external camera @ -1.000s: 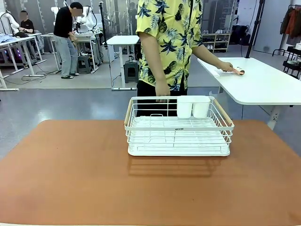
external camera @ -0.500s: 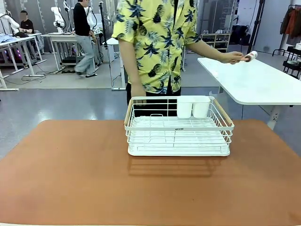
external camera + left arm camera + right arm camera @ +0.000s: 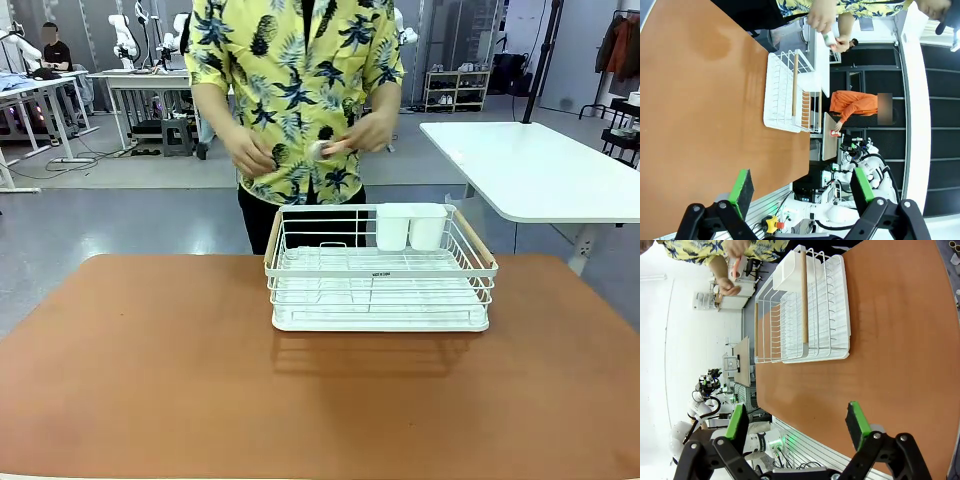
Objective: Clean the table.
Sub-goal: Pick up the Lint Roller when the human hands it over.
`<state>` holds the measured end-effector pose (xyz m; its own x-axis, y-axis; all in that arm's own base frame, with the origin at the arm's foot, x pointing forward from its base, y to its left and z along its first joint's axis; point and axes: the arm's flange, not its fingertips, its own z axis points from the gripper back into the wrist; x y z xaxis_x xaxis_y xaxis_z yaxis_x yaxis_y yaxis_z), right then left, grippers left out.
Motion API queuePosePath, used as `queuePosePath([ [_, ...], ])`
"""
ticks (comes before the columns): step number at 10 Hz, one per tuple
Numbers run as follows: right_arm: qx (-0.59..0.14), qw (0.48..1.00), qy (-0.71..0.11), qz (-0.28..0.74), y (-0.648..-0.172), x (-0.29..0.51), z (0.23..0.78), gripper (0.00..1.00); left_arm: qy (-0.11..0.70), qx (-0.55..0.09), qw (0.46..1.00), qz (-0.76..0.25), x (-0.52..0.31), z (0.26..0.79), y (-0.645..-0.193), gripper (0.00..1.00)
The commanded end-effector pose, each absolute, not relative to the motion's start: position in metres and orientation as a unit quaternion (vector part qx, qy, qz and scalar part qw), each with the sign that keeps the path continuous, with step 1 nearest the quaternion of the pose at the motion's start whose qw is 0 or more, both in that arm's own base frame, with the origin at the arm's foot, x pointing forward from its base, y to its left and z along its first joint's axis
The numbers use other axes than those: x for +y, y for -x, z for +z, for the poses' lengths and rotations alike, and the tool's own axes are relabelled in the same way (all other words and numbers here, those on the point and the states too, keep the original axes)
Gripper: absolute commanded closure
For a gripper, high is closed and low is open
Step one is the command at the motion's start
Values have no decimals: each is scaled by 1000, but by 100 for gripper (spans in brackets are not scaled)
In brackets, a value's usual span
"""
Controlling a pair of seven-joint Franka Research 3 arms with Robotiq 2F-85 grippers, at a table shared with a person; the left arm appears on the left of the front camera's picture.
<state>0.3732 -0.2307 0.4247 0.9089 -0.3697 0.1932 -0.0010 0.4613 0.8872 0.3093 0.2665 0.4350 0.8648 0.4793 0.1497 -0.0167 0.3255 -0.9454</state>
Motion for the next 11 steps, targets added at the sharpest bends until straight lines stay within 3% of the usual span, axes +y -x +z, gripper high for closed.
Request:
queuePosePath([
  [1, -182, 836, -507, -102, -371, -231, 427, 0, 564, -209, 785, 152, 269, 436, -306, 0],
  [11, -182, 836, -507, -102, -371, -231, 427, 0, 564, -209, 785, 152, 269, 436, -306, 0],
])
